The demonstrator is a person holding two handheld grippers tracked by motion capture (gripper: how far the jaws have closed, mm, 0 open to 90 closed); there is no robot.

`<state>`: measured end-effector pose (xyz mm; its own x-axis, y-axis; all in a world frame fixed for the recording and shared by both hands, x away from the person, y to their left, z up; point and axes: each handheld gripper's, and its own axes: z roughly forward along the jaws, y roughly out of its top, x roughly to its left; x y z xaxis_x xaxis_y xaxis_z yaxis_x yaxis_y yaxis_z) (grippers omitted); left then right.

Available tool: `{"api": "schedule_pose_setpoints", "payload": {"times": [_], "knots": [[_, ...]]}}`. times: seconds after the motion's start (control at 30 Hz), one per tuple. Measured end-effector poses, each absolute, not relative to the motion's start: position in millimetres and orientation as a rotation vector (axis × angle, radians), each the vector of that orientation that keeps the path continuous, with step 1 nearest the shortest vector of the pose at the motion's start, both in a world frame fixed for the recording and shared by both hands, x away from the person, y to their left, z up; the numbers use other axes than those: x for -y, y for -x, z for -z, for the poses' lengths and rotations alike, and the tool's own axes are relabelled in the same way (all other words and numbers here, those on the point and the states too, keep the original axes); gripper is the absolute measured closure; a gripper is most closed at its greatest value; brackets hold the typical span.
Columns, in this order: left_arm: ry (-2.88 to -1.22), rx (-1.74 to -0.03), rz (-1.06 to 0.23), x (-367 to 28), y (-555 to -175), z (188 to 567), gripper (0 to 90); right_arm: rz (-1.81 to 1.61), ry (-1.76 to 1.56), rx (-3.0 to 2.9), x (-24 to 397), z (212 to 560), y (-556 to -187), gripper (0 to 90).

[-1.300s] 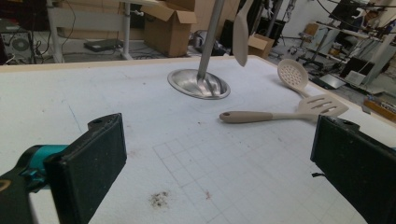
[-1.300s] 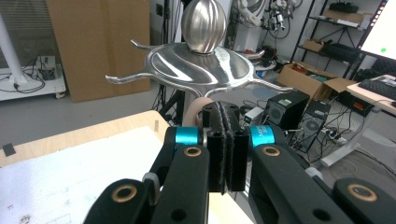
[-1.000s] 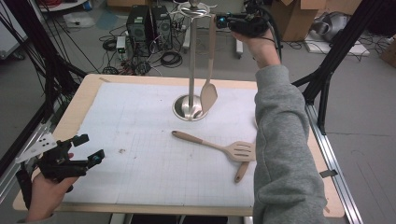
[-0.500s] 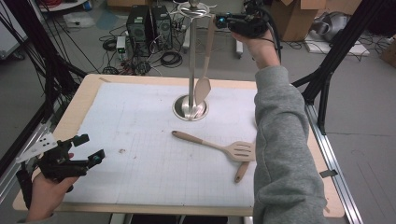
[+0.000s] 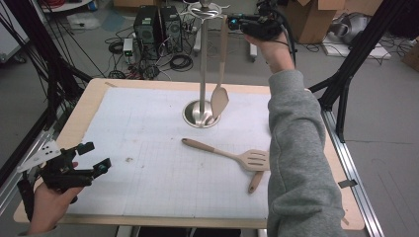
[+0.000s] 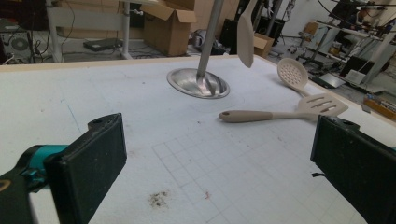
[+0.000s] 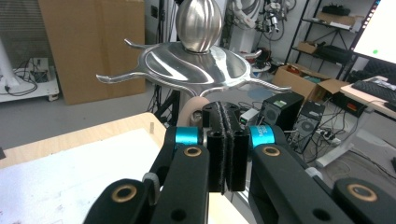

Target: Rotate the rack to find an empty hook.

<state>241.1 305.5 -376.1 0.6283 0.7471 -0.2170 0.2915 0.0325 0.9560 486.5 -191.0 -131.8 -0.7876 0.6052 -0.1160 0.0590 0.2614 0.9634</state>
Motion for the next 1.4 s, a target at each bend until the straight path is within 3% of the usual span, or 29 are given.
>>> {"api": "schedule_pose_setpoints", "payload": {"times": [1.4], "knots": [[-1.566, -0.894, -0.426, -301.4, -243.2, 378.0, 3.9, -1.573, -0.498, -2.12, 170.5, 129.5, -474.3, 89.6]]}}
